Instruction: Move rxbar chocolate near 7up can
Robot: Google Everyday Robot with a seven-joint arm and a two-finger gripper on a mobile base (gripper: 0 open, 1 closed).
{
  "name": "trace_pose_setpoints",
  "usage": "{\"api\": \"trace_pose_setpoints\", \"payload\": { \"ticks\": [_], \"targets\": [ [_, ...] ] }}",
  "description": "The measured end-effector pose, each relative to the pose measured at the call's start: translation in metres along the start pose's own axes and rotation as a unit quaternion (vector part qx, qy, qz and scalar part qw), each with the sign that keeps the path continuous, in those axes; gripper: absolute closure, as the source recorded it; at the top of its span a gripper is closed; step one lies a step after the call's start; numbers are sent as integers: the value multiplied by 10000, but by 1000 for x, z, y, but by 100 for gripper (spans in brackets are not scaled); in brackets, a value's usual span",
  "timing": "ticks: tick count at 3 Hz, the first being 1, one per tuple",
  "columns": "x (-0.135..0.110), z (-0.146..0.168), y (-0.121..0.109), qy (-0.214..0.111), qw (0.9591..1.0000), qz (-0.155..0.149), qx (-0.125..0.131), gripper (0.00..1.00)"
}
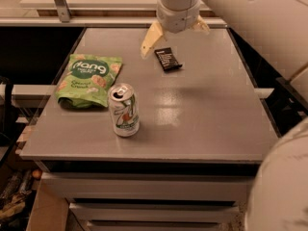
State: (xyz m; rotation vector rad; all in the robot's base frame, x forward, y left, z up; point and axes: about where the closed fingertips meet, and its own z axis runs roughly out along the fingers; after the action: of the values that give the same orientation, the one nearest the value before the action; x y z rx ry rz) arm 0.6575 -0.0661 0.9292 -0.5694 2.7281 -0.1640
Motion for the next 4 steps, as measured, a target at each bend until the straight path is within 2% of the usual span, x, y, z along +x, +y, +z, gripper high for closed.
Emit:
{"api": "trace_pose_setpoints", "payload": {
  "ticks": [1, 2, 3, 4],
  "targets": [
    [-1, 2, 0, -17, 9990, 445, -1, 0],
    [-2, 6, 2, -46, 9980, 630, 95, 0],
    [-10, 27, 10, -122, 9948, 1001, 145, 0],
    [-22, 48, 19, -308, 9899, 1387, -14, 0]
  ]
}}
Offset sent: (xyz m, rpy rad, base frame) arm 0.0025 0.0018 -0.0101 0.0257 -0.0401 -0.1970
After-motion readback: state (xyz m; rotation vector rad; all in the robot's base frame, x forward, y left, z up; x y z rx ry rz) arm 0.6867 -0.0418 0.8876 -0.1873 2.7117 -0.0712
